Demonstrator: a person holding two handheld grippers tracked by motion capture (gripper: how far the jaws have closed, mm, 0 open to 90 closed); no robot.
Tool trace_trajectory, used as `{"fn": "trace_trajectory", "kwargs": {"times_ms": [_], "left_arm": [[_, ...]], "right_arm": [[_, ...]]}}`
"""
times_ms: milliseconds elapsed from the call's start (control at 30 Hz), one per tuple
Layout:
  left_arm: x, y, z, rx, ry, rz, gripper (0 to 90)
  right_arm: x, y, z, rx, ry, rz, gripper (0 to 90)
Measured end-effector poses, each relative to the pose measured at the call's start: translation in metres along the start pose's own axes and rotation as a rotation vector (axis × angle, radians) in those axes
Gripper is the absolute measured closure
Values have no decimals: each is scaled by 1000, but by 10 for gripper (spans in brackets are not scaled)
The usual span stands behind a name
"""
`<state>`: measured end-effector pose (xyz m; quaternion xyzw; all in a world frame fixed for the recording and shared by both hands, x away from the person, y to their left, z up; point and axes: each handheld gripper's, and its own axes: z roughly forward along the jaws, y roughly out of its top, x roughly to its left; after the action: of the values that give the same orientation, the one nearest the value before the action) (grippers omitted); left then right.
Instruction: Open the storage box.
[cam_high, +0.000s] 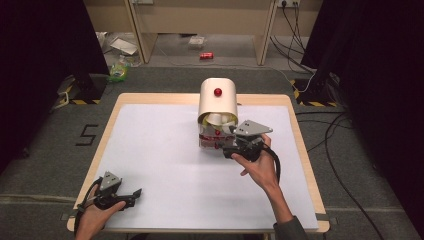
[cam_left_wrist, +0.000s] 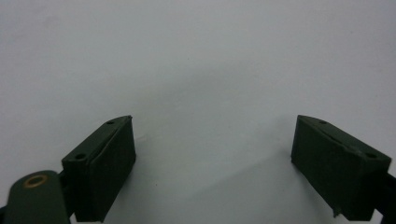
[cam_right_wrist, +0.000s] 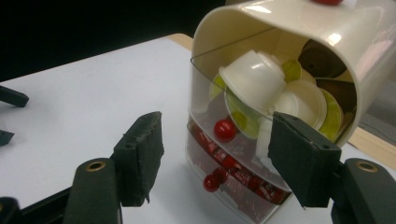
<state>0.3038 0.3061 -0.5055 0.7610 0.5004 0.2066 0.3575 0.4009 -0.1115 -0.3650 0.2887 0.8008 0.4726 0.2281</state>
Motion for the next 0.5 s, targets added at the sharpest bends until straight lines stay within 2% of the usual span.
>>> {"fn": "trace_trajectory", "kwargs": {"times_ms": [500], "left_arm": [[0,0,0,0,-1,-1,130]], "right_arm": [[-2,14,19,-7,-9,-28,382]]}}
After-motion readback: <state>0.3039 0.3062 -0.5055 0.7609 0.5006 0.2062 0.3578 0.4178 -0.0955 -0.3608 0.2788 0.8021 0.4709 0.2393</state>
